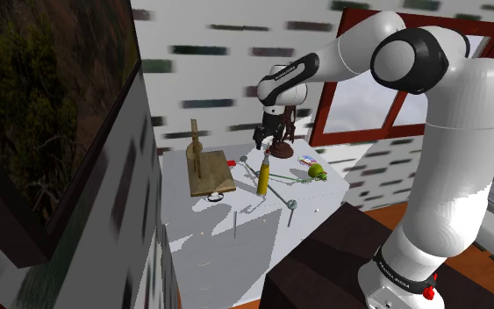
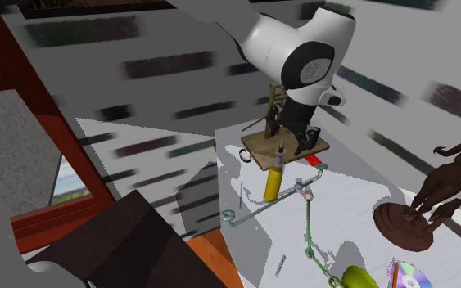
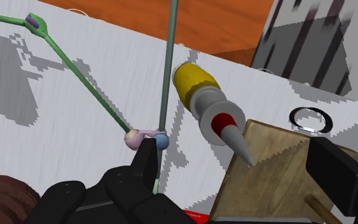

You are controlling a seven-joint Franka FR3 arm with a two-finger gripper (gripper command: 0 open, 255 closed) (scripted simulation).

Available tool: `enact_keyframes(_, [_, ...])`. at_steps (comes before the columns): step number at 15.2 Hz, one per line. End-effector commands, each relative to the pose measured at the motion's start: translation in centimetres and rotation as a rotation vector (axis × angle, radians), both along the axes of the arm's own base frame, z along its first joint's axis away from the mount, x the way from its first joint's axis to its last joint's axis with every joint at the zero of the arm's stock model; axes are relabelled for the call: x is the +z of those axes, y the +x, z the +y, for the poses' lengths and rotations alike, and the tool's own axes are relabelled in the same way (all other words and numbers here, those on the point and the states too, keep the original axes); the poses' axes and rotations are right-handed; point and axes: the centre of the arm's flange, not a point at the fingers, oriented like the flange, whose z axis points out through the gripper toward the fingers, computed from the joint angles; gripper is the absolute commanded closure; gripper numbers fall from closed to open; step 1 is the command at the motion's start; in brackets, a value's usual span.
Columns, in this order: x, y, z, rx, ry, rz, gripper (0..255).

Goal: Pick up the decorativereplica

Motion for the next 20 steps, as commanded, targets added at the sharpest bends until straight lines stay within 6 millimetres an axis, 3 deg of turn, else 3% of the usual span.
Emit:
enact_keyframes(1, [-1.1,0.2,0.0,0.0,0.0,0.0,0])
enact_keyframes(5, [-2.4,0.2,0.0,0.0,0.0,0.0,0])
enact_keyframes(6, [-2.4,0.3,0.0,0.0,0.0,0.0,255])
enact_keyframes(15, [-2.4,0.2,0.0,0.0,0.0,0.0,255])
enact_keyframes(20, [0.2,0.2,0.0,0.0,0.0,0.0,255])
